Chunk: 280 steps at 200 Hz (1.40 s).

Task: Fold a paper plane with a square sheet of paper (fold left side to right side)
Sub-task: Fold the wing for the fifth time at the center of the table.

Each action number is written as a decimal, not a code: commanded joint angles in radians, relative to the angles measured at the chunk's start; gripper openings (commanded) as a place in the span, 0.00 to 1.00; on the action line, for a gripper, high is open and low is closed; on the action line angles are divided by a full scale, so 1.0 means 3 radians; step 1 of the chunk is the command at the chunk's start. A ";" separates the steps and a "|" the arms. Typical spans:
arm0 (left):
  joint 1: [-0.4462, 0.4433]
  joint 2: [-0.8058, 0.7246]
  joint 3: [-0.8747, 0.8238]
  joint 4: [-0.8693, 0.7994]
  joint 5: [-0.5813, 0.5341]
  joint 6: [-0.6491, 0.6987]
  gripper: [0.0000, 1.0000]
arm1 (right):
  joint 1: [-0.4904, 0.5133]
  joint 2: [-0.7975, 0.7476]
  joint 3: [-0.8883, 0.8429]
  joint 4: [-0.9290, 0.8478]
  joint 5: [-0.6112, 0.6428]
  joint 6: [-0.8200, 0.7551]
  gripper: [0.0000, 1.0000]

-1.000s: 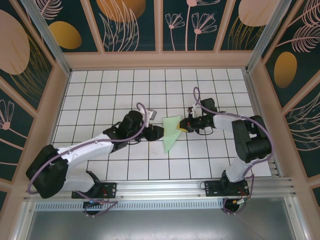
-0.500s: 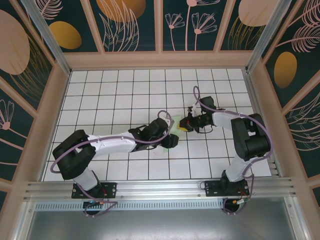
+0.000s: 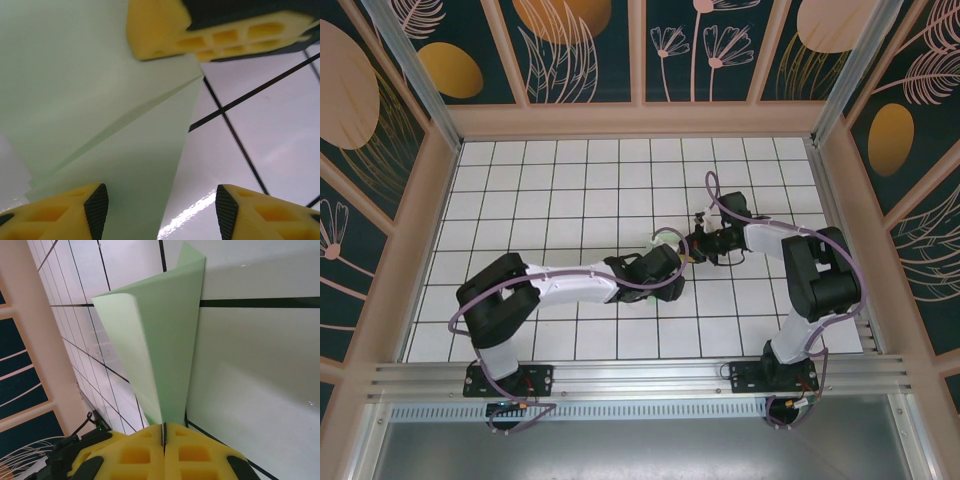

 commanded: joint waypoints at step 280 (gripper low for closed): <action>-0.0008 0.0216 0.0258 -0.0133 -0.0189 -0.0028 0.00 | -0.0315 -0.0634 0.0028 -0.0187 0.0752 -0.0116 0.49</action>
